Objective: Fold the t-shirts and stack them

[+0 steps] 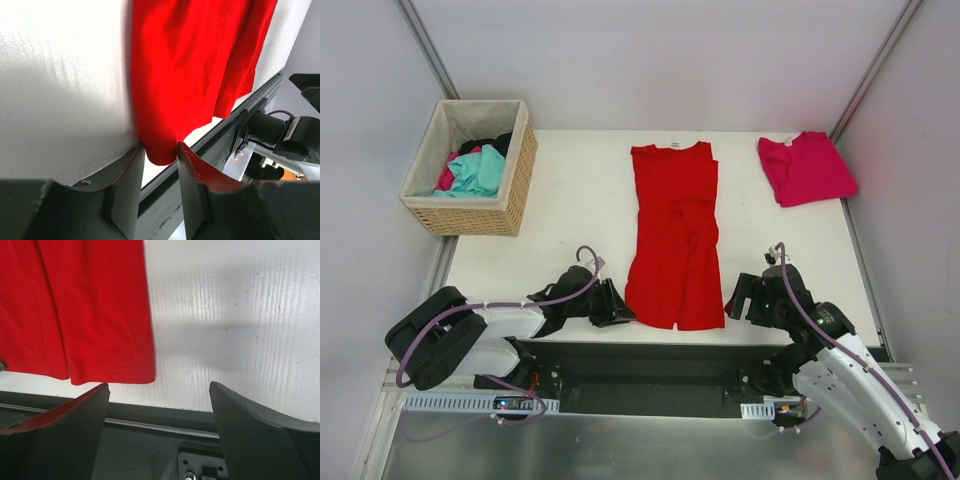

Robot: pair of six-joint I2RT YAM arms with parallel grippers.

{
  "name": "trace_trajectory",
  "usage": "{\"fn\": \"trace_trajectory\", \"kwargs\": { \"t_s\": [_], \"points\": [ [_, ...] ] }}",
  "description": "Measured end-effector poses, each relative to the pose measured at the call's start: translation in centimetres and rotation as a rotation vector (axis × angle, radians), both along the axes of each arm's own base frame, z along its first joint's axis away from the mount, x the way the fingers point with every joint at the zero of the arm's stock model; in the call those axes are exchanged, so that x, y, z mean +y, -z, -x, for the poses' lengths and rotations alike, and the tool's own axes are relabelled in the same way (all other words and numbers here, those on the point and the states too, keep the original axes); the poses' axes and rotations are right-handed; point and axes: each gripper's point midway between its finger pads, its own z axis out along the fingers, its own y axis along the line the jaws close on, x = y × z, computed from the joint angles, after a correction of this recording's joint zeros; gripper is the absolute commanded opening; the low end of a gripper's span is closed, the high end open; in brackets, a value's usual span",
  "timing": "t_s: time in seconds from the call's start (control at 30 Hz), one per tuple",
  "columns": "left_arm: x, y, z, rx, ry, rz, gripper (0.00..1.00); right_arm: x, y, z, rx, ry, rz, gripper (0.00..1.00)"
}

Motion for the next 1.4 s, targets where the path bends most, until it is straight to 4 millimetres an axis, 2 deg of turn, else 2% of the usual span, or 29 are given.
{"fn": "trace_trajectory", "kwargs": {
  "t_s": [0.23,0.47,0.57,0.63,0.87,1.03,1.3,1.4],
  "points": [
    [0.0,0.1,-0.3,0.006,-0.005,0.008,0.33,-0.1,0.0,0.2,0.002,0.003,0.002,0.85],
    [-0.1,0.4,-0.5,0.016,-0.006,0.016,0.25,-0.2,0.0,0.2,0.0,0.013,0.001,0.85],
    [-0.1,0.6,-0.6,0.02,-0.01,0.014,0.12,-0.3,0.0,0.3,-0.001,0.016,0.002,0.85],
    [0.0,0.8,-0.6,0.026,-0.011,0.011,0.0,-0.3,-0.1,0.3,-0.001,0.017,0.001,0.85],
    [-0.1,0.9,-0.5,0.037,-0.006,0.017,0.0,-0.2,-0.1,0.4,-0.002,0.019,-0.008,0.84],
    [-0.1,0.9,-0.6,0.036,-0.005,0.018,0.0,0.8,-0.1,0.4,0.011,0.013,-0.061,0.83],
    [0.1,0.7,-0.6,0.036,-0.011,0.015,0.0,3.0,3.8,2.2,0.138,-0.005,-0.175,0.82],
    [0.2,0.7,-0.6,0.036,-0.011,0.012,0.0,3.7,4.5,2.4,0.16,-0.001,-0.213,0.8]
  ]
}}
